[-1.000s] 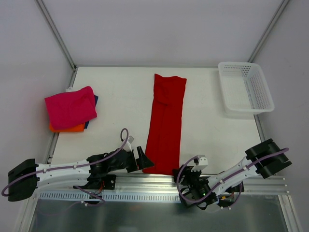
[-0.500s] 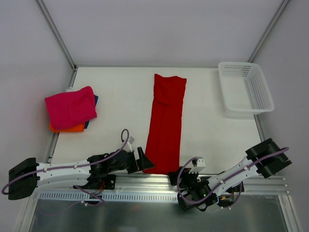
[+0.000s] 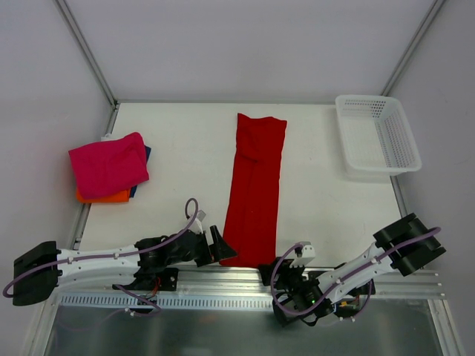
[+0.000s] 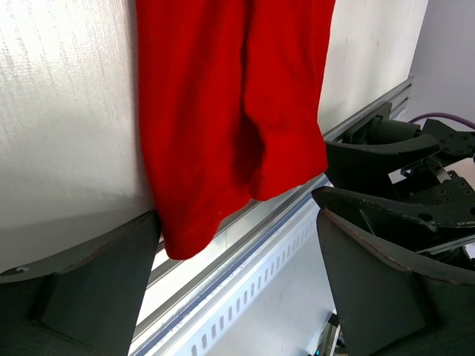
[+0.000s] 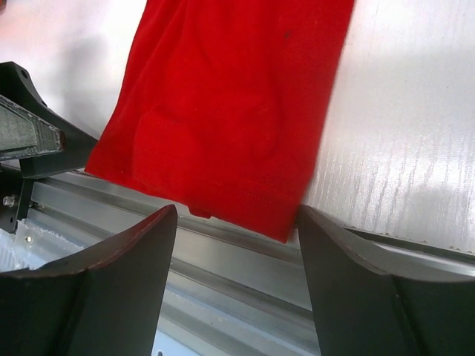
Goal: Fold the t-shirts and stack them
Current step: Fold the tshirt
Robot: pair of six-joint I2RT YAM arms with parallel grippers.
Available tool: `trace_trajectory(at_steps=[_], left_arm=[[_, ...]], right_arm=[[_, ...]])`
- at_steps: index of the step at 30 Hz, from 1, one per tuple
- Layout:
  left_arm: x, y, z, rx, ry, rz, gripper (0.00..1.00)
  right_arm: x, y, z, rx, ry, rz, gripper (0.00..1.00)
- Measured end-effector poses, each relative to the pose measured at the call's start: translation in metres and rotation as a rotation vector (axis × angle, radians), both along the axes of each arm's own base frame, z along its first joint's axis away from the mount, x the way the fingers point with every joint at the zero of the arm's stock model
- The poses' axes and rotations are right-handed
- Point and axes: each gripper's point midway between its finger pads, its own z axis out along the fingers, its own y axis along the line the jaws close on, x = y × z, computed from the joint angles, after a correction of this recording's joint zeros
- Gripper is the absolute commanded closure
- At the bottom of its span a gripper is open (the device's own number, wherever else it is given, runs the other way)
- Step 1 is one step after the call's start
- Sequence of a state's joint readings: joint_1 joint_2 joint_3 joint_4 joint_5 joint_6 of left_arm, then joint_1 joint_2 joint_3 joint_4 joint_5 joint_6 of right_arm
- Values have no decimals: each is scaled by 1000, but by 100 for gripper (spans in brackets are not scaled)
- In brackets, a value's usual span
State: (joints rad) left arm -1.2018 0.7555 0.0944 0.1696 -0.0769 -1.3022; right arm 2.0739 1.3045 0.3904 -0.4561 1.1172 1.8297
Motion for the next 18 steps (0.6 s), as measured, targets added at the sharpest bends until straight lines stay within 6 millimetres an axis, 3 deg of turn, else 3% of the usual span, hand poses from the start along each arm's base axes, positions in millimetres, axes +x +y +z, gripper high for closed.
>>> trace_trajectory(at_steps=[3, 8, 18], left_arm=[[0, 0, -2, 7, 3, 5, 18], [1, -1, -6, 16, 13, 14, 21], [5, -13, -10, 5, 12, 15, 25]], right_arm=[[0, -1, -1, -9, -2, 0, 39], [2, -3, -4, -30, -13, 0, 42], [0, 1, 0, -7, -23, 6, 26]])
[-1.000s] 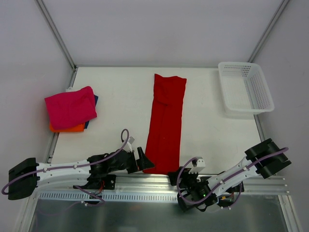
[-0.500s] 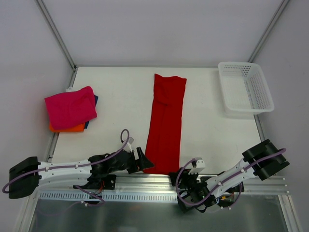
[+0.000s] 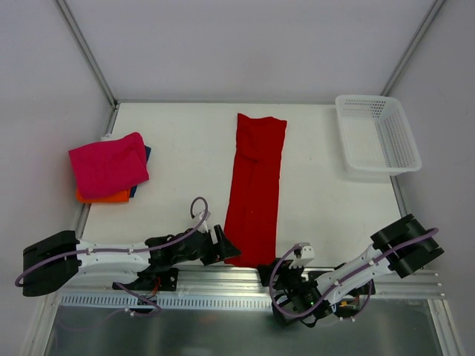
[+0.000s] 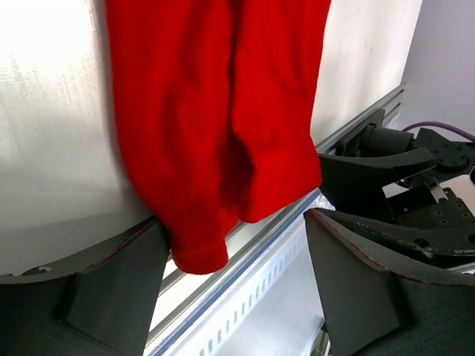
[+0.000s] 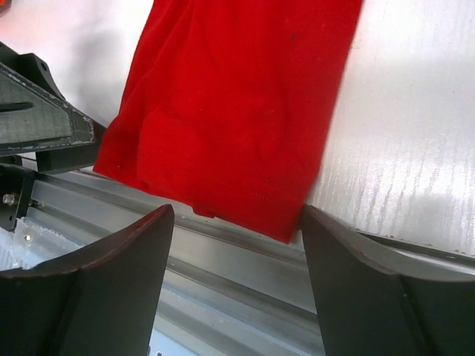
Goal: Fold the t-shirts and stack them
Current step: Fold the tshirt
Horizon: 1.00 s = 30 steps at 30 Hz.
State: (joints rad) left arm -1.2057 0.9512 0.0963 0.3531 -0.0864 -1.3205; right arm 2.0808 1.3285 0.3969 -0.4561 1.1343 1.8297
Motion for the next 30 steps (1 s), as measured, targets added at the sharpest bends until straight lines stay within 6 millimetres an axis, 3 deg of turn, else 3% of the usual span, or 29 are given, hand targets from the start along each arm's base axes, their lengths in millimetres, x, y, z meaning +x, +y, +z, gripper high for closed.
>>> trace_trajectory(at_steps=[16, 30], left_arm=[[2, -22, -4, -22, 13, -29, 31], [-3, -27, -5, -14, 16, -48, 34]], right_arm=[[20, -32, -7, -205, -160, 17, 22], [16, -25, 2, -178, -154, 22, 19]])
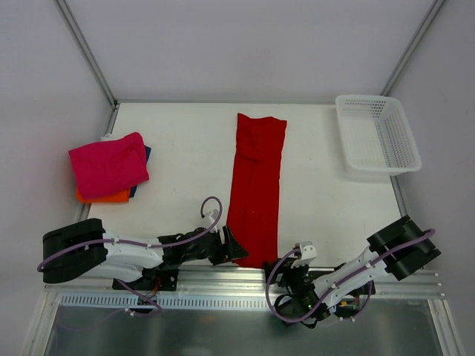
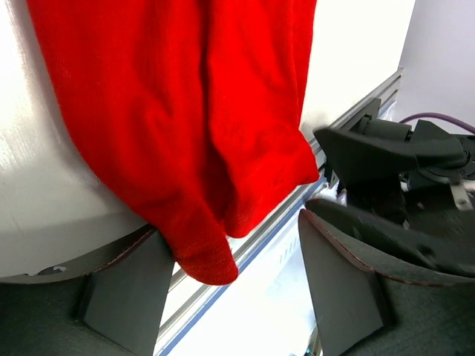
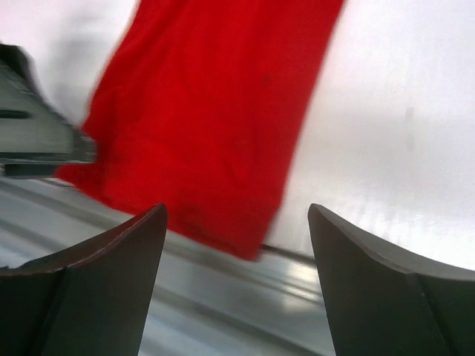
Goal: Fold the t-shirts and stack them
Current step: Fold the tshirt
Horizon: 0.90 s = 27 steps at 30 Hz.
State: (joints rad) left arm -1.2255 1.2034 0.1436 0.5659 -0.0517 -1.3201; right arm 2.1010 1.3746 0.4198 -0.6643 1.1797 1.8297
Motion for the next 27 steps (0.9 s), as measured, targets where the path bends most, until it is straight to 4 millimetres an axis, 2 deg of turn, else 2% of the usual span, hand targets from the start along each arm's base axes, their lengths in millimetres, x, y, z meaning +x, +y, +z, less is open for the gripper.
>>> trace_trajectory(at_steps=[3, 4, 6, 8, 9, 11, 12, 14, 19, 21, 24, 25, 27], left_arm=[[-2, 1, -2, 11, 4, -4, 45], [-4, 3, -4, 27, 8, -5, 47], [-9, 5, -3, 67, 2, -11, 59], [-13, 13, -5, 157, -7, -12, 62], [-13, 17, -5, 203, -14, -8, 61], [-11, 27, -4, 283, -29, 3, 41], [-9, 31, -3, 312, -37, 12, 33], [-4, 35, 2, 351, -55, 28, 27], [-3, 46, -1, 437, -51, 40, 27], [-2, 48, -2, 462, -47, 48, 27], [-1, 50, -2, 497, -50, 54, 33], [-1, 52, -2, 513, -51, 57, 42], [1, 61, -4, 567, -54, 68, 50]], right_arm=[[-11, 20, 23, 71, 23, 6, 21], [-15, 29, 36, 104, 32, 8, 21], [-23, 47, 64, 160, 37, 10, 24], [-29, 62, 92, 206, 36, 9, 25], [-29, 65, 102, 215, 29, 6, 25], [-23, 65, 112, 210, 4, -8, 25], [-18, 61, 111, 192, -8, -20, 23], [-7, 51, 106, 142, -37, -41, 21], [6, 30, 93, 58, -80, -49, 17], [11, 24, 88, 35, -94, -54, 18], [20, 12, 78, -15, -127, -64, 24], [24, 7, 74, -32, -142, -65, 26], [30, -3, 67, -71, -169, -67, 30]])
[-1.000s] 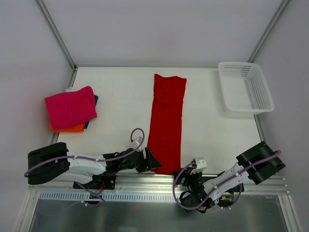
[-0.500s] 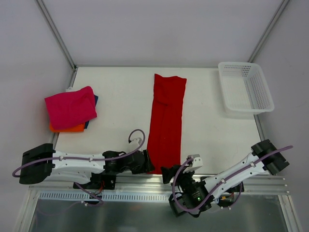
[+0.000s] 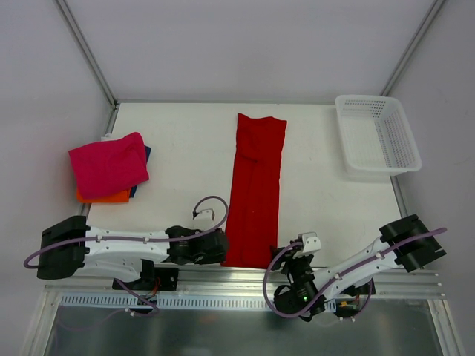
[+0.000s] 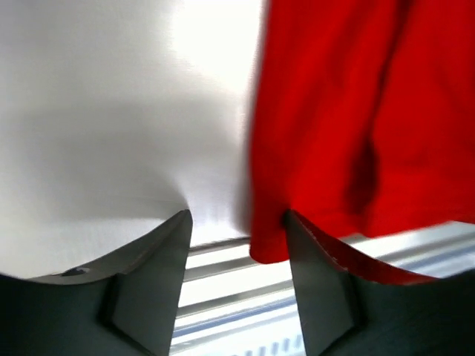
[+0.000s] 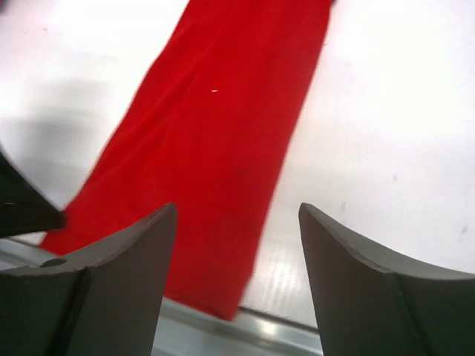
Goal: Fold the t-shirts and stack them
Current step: Fold the tshirt
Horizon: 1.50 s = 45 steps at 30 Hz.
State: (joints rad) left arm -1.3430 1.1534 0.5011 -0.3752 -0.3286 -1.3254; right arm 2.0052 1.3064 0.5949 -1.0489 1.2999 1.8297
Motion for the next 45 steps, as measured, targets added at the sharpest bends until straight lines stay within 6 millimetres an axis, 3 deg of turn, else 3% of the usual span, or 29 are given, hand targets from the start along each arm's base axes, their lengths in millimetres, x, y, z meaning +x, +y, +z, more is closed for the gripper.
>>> trace_trajectory(at_steps=[1, 4, 6, 8, 11, 14, 16, 17, 18, 20, 27, 32, 37, 45], left_arm=[[1, 7, -1, 33, -7, 6, 57], [4, 31, -3, 146, -27, 18, 60], [7, 45, 0, 211, -45, 24, 60], [10, 46, 8, 233, -61, 24, 53], [18, 38, 27, 225, -101, 17, 41], [25, 30, 41, 207, -136, 16, 46], [28, 29, 45, 210, -153, 13, 58], [30, 31, 47, 217, -166, 14, 81], [32, 32, 48, 223, -175, 16, 97], [35, 35, 51, 240, -199, 9, 100], [49, 28, 68, 236, -270, 29, 100], [51, 21, 65, 214, -280, 25, 100], [45, 19, 48, 191, -260, -1, 100], [40, 11, 44, 165, -247, -22, 100]], right_arm=[[2, -4, -3, -14, -10, 1, 32], [6, -11, -6, -43, -29, 2, 38], [6, -9, -4, -36, -33, 4, 38], [4, -2, 1, -29, -33, -1, 37], [-4, 22, 13, 6, -7, -23, 34], [-13, 57, 27, -12, 28, -54, 35], [-15, 81, 34, -40, 48, -73, 45], [-14, 89, 33, -65, 60, -82, 53], [-13, 94, 32, -95, 72, -90, 80], [-6, 95, 24, -174, 98, -113, 99], [12, 75, -12, -369, 206, -198, 100], [14, 67, -38, -449, 274, -222, 99], [7, 63, -65, -477, 357, -195, 100], [-17, 79, -75, -455, 429, -117, 100]])
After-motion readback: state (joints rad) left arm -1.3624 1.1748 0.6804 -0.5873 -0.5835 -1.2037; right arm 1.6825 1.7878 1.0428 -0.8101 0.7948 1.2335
